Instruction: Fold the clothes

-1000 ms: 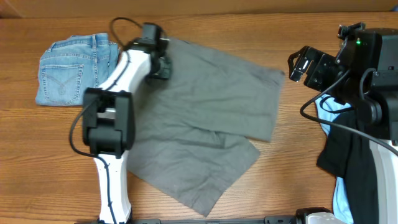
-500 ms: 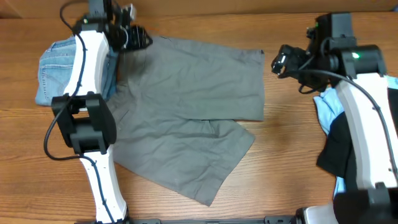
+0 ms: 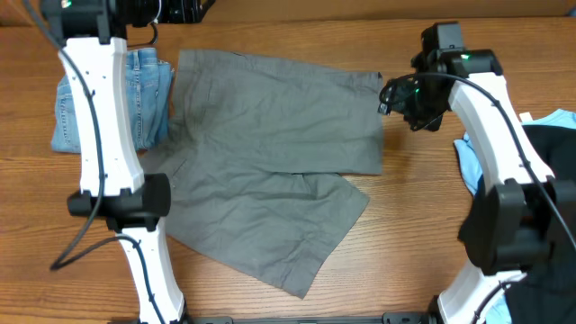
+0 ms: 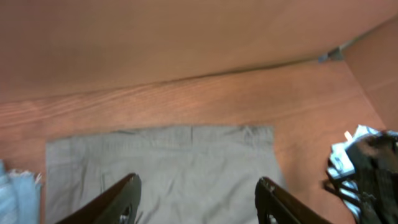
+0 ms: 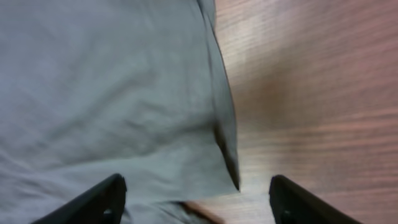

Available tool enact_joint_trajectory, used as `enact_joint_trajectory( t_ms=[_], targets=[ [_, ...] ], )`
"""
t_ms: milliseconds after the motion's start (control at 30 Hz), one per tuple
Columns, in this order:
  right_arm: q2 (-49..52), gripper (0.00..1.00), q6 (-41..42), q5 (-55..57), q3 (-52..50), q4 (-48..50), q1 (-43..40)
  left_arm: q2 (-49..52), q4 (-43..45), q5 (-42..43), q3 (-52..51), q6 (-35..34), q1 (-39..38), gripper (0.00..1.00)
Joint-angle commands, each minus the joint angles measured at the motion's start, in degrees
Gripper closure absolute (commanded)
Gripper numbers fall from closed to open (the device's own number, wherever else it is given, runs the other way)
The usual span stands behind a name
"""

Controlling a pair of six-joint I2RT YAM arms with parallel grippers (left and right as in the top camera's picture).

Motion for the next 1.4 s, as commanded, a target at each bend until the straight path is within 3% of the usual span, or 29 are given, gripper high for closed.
enact_joint_trajectory(
  t_ms=[0,200,333,600,700,833,1000,1233,1267,1300,1333,1367],
  targets=[
    [4.13,0.28,-1.01,-0.33,-0.28,-2.32,-0.02,-5.84,-4.76,-6.78,4.02,4.02,-2.49,0.36],
    [9.16,0.23,-3.45,-1.40,-0.55,-8.15,0.07,-10.08,-13.14,-14.67,4.07,6.38,-5.18,0.33],
    [9.29,0.23,-4.15,-2.69,-4.52,-6.49,0.66,-10.43,-16.63,-16.81,4.04,6.60,-6.01,0.31],
    [9.29,0.34,-4.15,-8.33,-13.86,1.18,1.18,-10.43,-16.63,-16.68,3.63,6.56,-6.21,0.30],
    [9.29,0.57,-4.17,-10.54,-16.33,4.31,1.18,-10.43,-16.63,-16.65,3.63,6.56,-6.21,0.30],
    [9.05,0.96,-3.85,-3.37,-15.39,3.34,0.04,-10.40,-16.63,-16.70,3.63,6.58,-6.21,0.29],
    [8.11,0.96,-0.42,6.84,-10.45,-1.64,-4.09,-10.40,-16.63,-16.83,3.63,6.56,-6.21,0.27],
    [5.95,0.94,0.11,7.10,-5.79,-1.22,-9.20,-10.32,-16.63,-16.83,3.61,6.56,-6.21,0.25],
    [5.95,0.80,0.09,7.28,-5.29,-1.20,-9.55,-10.32,-16.63,-16.83,3.61,6.56,-6.21,0.24],
    [5.95,0.53,0.00,7.52,-4.72,-1.25,-9.94,-10.32,-16.63,-16.85,3.61,6.58,-6.21,0.22],
    [5.95,0.40,0.00,7.74,-4.15,-1.25,-10.38,-10.32,-16.63,-16.85,3.61,6.56,-6.21,0.21],
    [5.95,0.36,0.11,7.69,-3.63,-1.20,-10.80,-10.32,-16.63,-16.83,3.61,6.58,-6.21,0.20]
  ],
)
